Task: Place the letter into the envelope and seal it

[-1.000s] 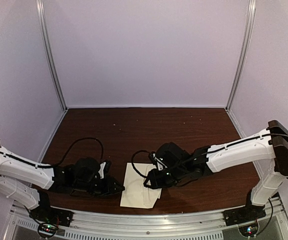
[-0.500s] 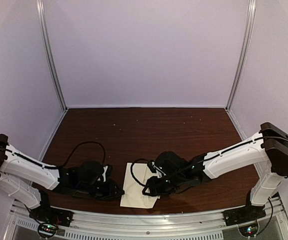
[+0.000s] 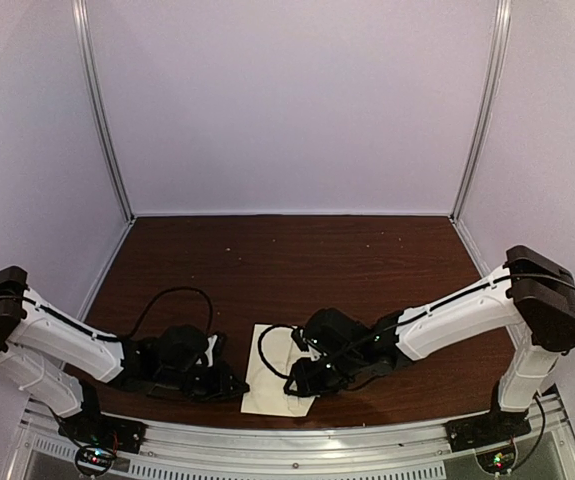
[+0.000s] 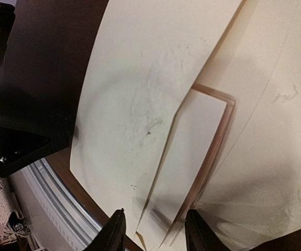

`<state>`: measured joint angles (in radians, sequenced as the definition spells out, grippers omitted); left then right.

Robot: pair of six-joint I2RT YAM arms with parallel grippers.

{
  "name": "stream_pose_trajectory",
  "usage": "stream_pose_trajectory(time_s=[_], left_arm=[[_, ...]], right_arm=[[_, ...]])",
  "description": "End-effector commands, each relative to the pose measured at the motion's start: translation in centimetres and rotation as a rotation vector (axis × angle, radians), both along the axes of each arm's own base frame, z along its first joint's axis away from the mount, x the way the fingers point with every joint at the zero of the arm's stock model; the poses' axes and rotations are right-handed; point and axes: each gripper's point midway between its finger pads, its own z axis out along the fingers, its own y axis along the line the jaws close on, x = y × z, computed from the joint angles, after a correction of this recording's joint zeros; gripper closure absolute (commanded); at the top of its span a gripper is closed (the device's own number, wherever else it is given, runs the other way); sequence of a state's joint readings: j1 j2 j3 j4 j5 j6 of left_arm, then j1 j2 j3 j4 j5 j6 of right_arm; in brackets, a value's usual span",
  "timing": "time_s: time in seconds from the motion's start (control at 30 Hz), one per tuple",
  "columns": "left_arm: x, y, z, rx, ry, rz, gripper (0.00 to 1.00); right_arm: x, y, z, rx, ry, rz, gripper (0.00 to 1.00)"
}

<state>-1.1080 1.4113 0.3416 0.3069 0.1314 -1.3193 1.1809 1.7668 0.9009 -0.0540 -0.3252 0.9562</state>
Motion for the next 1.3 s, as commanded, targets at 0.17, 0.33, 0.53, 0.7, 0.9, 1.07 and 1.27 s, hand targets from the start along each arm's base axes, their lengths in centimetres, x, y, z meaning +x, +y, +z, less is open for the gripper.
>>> stream_pose_trajectory(time_s=[0.17, 0.33, 0.53, 0.7, 0.9, 1.07, 1.27], left_arm=[[-0.4, -0.4, -0.4, -0.016, 0.017, -0.018, 0.89], [-0.5, -0.6, -0.3, -0.021, 0.019, -0.023, 0.9], [-0.5, -0.9, 0.0, -0.029, 0.016, -0.027, 0.91], [-0.1, -0.6, 0.6, -0.026, -0.003, -0.007, 0.91], [0.8, 0.3, 2.3, -0.016, -0.055, 0.033, 0.85], [1.8, 0.8, 3.2, -0.046, -0.081, 0.054, 0.81], [3.3, 0.4, 3.8, -0.057, -0.105, 0.052, 0.79]], right_arm=[[0.2, 1.7, -0.3, 0.009, -0.008, 0.024, 0.64], [0.3, 2.4, -0.2, 0.018, -0.01, 0.036, 0.64], [0.2, 2.8, -0.2, 0.029, -0.006, 0.042, 0.65], [0.7, 2.2, 0.7, 0.022, -0.033, 0.02, 0.64], [1.8, 0.9, 3.4, 0.039, -0.088, -0.037, 0.6], [2.8, 0.5, 3.5, 0.039, -0.099, -0.056, 0.58], [3.7, 0.9, 2.7, 0.038, -0.094, -0.042, 0.57]])
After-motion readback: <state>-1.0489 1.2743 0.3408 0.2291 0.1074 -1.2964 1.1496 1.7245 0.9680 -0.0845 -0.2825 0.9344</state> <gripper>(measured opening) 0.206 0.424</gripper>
